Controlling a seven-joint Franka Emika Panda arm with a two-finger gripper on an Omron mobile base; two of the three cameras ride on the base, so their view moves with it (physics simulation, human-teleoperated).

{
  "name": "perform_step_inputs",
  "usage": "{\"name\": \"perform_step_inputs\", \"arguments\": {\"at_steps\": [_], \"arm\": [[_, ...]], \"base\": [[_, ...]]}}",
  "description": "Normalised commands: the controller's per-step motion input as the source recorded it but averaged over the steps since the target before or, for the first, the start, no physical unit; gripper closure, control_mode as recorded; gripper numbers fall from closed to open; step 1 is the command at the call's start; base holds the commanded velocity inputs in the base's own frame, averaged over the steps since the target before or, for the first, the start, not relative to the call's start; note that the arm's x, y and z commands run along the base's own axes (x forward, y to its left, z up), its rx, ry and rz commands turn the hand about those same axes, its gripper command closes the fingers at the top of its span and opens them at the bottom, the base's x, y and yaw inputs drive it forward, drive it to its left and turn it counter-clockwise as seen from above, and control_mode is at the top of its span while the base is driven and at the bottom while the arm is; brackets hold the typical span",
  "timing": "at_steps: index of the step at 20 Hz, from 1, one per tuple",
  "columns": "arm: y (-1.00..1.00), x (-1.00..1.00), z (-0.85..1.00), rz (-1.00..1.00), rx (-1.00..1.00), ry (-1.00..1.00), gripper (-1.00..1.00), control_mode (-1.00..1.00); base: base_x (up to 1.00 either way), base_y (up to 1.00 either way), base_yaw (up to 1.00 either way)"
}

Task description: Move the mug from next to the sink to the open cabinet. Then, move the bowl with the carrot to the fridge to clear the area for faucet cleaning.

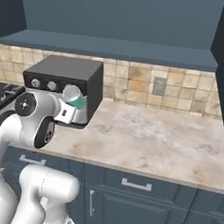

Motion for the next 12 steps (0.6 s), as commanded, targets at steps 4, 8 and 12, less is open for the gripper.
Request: {"name": "perform_step_inputs", "arguments": {"at_steps": [4, 8, 12], "arm": [[0.00, 0.00, 0.00, 0.00, 0.00, 0.00, 1.00, 1.00], [0.00, 0.00, 0.00, 0.00, 0.00, 0.00, 1.00, 1.00], [0.00, 0.00, 0.00, 0.00, 0.00, 0.00, 1.00, 1.00]], "base": [[0.75, 0.00, -0.12], [0.61, 0.00, -0.06], [0.18, 0.00, -0.01]]}}
